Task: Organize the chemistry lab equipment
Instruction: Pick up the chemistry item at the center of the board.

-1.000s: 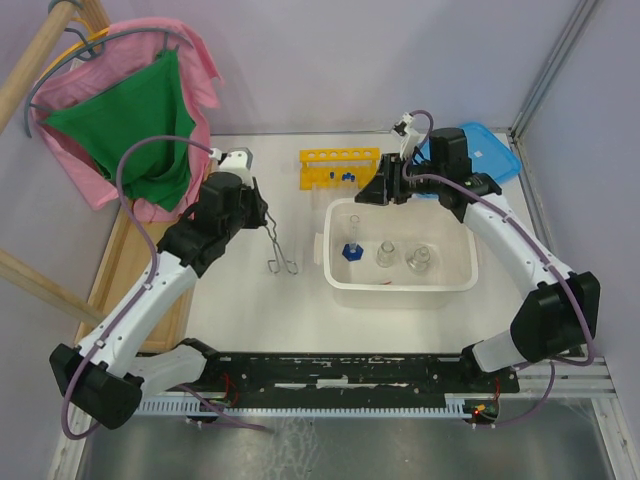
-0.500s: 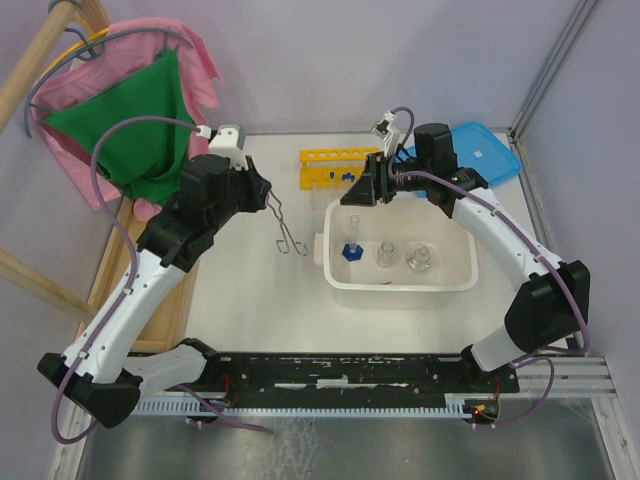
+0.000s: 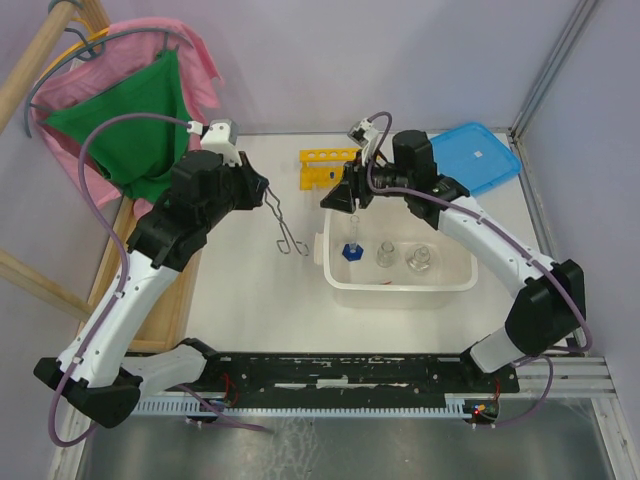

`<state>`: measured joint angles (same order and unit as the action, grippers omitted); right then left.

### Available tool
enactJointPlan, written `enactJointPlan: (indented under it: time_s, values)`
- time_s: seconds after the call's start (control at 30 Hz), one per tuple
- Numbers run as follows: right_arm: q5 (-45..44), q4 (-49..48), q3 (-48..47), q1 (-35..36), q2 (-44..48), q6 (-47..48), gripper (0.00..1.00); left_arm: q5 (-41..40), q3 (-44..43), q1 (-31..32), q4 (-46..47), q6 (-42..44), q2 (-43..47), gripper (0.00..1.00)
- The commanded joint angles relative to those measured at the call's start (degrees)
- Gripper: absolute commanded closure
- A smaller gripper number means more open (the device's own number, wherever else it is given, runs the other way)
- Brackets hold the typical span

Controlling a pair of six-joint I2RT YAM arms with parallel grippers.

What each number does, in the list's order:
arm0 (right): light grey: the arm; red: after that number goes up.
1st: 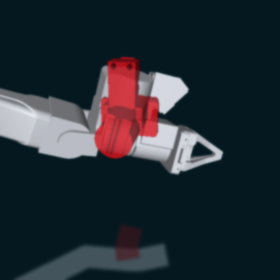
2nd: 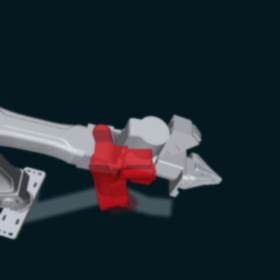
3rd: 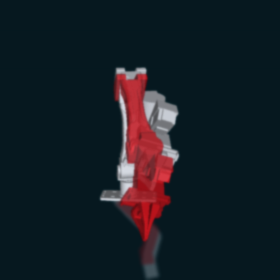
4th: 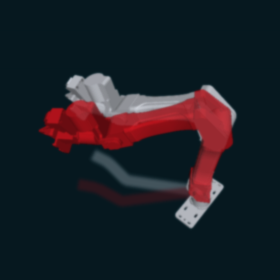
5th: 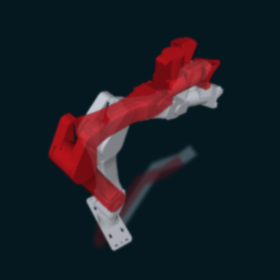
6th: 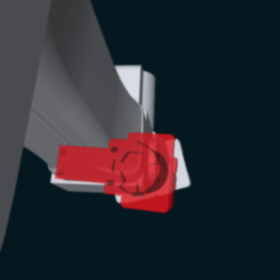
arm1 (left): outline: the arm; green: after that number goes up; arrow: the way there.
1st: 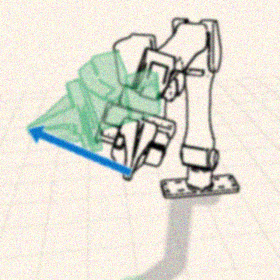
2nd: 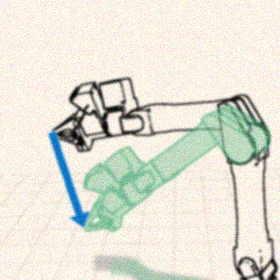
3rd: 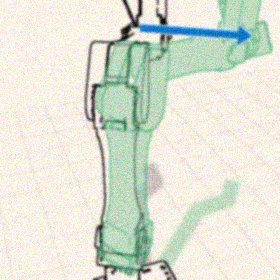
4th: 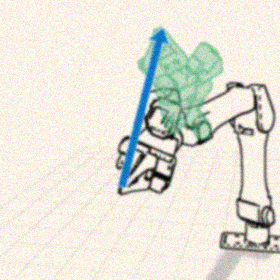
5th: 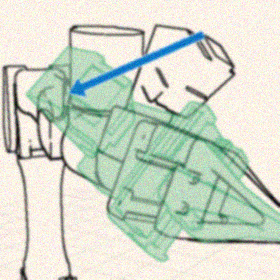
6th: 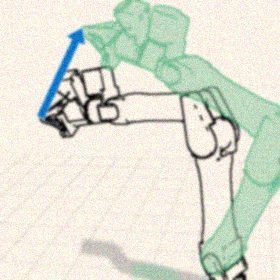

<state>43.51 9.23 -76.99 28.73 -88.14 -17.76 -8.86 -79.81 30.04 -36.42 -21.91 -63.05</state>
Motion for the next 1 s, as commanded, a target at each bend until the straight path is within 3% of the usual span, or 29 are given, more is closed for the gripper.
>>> enactJointPlan:
  time_s: [0.0,0.17,0.47,0.97]
  values:
    - [-11.88,-5.15,1.87,5.46,5.11,9.36,0.43,-0.52,-2.98,0.18,1.74,-2.87,1.03,0.97]
    - [-15.46,-20.00,11.56,9.65,6.70,10.29,0.44,-0.92,-2.98,0.21,1.31,-2.81,1.19,0.97]
    - [-17.23,-27.58,13.23,17.26,2.43,12.01,0.46,-1.23,-3.78,0.27,0.66,-2.76,1.17,0.97]
    - [-16.92,-31.67,9.96,18.57,-3.00,12.00,0.49,-1.50,-3.48,0.19,0.80,-3.00,0.98,0.97]
